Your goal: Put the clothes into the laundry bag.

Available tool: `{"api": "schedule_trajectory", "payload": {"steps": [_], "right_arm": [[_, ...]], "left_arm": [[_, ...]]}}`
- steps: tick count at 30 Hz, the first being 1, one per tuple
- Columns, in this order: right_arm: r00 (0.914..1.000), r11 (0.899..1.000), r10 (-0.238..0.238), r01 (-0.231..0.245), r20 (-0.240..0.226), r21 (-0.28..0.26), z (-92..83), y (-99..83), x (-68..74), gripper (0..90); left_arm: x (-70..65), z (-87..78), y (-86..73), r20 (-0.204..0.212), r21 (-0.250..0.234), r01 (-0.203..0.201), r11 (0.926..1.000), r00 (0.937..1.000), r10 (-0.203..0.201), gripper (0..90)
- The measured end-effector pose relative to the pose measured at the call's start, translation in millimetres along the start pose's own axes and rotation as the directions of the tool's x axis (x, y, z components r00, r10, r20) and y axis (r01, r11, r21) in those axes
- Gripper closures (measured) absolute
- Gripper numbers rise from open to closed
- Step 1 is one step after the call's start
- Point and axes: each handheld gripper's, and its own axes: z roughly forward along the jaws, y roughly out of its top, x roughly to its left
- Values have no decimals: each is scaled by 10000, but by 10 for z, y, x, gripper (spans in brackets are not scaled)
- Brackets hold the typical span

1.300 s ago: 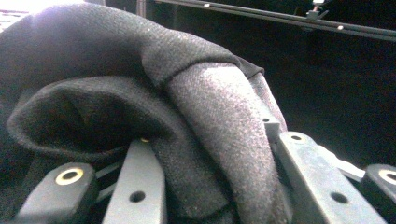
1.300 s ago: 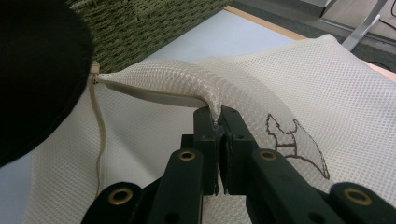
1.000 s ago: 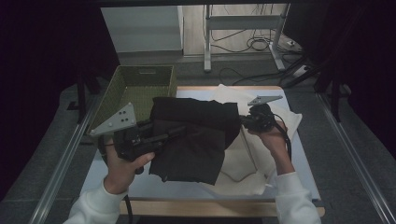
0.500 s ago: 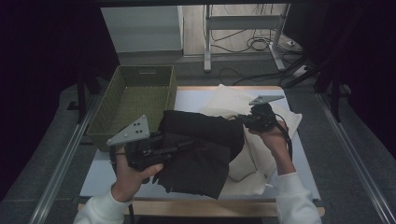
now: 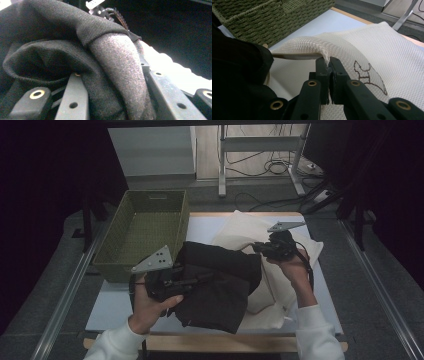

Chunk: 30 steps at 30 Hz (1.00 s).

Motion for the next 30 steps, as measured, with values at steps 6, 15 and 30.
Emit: {"api": "schedule_trajectory", "payload": {"steps": [6, 15, 30], "right_arm": [[10000, 10000, 14, -14, -18, -13, -5, 0, -2, 861], [9999, 10000, -58, 58, -126, -50, -14, 13, 13, 862], [9998, 9999, -33, 30, -175, -148, -39, 24, 28, 862]], "left_arm": [[41, 83, -61, -46, 262, 154, 9995, 9999, -152, 669], [64, 196, -116, -173, 512, 125, 9986, 9998, -116, 669], [21, 441, -192, 91, 950, 84, 9954, 9999, -93, 668]]}}
